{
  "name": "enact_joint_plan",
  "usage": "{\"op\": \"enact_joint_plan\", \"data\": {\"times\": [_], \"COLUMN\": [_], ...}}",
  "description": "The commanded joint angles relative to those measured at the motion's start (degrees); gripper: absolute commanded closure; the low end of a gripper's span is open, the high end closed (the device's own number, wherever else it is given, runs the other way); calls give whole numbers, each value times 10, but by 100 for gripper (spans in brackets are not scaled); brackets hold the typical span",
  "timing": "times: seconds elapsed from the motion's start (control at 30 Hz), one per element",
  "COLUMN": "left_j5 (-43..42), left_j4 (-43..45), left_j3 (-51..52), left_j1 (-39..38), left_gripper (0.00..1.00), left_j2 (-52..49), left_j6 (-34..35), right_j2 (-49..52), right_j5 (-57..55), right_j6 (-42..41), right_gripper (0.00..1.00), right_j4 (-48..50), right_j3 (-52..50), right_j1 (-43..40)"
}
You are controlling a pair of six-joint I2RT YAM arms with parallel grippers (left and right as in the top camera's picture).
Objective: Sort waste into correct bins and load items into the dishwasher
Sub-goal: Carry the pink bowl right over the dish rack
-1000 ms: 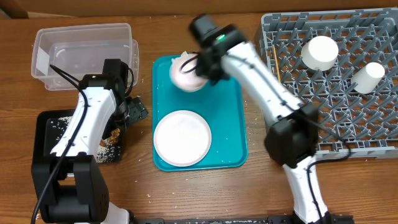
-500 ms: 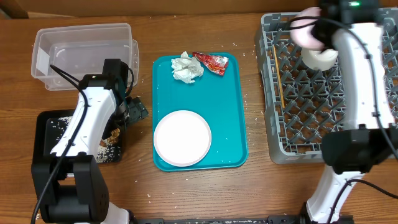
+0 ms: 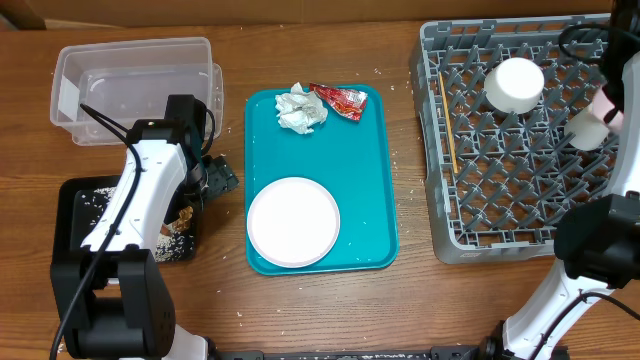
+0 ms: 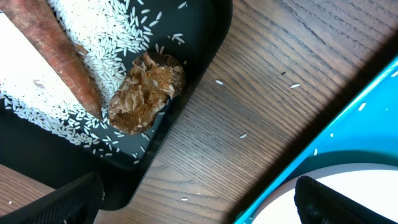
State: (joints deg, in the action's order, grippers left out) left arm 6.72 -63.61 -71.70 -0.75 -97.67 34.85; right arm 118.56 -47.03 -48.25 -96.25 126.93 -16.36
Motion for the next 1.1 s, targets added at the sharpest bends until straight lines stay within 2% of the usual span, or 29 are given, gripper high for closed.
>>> {"op": "enact_joint_plan", "data": {"times": [0.0, 0.17, 0.47, 1.07], "left_j5": [8, 8, 8, 8], "left_j4": [0, 0, 0, 0], "left_j3": [0, 0, 0, 0], "left_j1": [1, 1, 1, 1], "left_gripper": [0, 0, 0, 0], "left_j2": [-6, -6, -6, -6], "left_j6": [12, 11, 12, 12], "right_j2": [-10, -9, -9, -9], "right_j5": [-68, -123, -181, -129], "right_j6": [-84, -84, -149, -143], "right_gripper": [96, 96, 96, 96], "right_j4": [-8, -8, -7, -5], "right_j3": [-20, -92, -249, -249], "right_j1": [18, 46, 90, 154]}}
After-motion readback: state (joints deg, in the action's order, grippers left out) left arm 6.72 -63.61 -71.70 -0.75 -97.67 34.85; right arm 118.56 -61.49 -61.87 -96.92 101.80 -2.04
